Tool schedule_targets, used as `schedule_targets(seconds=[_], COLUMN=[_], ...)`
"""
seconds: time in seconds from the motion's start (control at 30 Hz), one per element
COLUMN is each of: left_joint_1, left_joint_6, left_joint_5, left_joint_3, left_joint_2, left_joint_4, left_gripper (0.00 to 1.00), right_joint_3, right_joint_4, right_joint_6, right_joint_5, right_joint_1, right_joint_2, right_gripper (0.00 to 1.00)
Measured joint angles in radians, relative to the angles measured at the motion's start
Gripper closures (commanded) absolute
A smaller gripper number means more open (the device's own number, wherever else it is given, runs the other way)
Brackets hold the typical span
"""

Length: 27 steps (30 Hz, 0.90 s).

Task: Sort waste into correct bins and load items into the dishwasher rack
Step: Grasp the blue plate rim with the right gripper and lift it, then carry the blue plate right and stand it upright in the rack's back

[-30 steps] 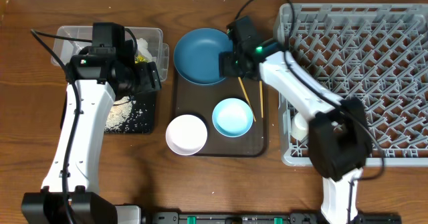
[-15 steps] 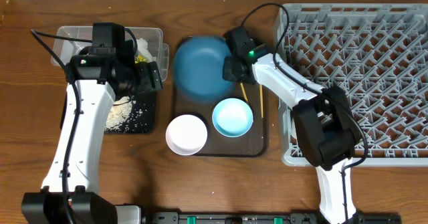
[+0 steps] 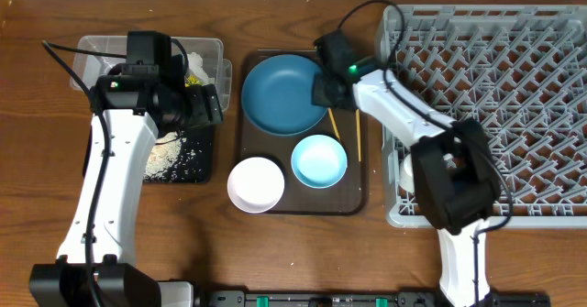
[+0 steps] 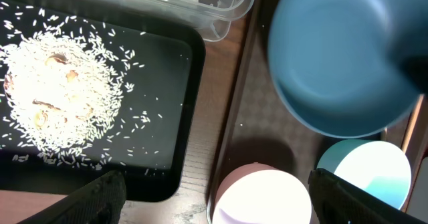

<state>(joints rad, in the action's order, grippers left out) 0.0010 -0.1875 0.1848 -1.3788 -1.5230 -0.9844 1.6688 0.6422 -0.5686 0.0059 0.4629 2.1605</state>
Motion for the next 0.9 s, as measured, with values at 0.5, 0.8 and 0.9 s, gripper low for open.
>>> schedule_targets(seconds=[0.5,0.8,0.9], left_joint_1=[0.0,0.0,0.0], left_joint_6=[0.0,0.0,0.0], left_joint_5=[0.0,0.0,0.0], left_joint_3=[0.0,0.0,0.0], left_joint_2=[0.0,0.0,0.0], left_joint_4=[0.0,0.0,-0.001], left_gripper=[0.1,0.1,0.1], right_joint_3=[0.089,0.085,0.083], right_joint_4=[0.191,0.174,0.112], right_joint_6=[0.187,0.592,0.744], right_joint_5=[0.494,0.818,0.85], right_joint_1=[-0.352,-0.486,-0.528], right_joint_2=[-0.645,-0.587,-0.543], right_gripper=[0.99,0.99,0.99])
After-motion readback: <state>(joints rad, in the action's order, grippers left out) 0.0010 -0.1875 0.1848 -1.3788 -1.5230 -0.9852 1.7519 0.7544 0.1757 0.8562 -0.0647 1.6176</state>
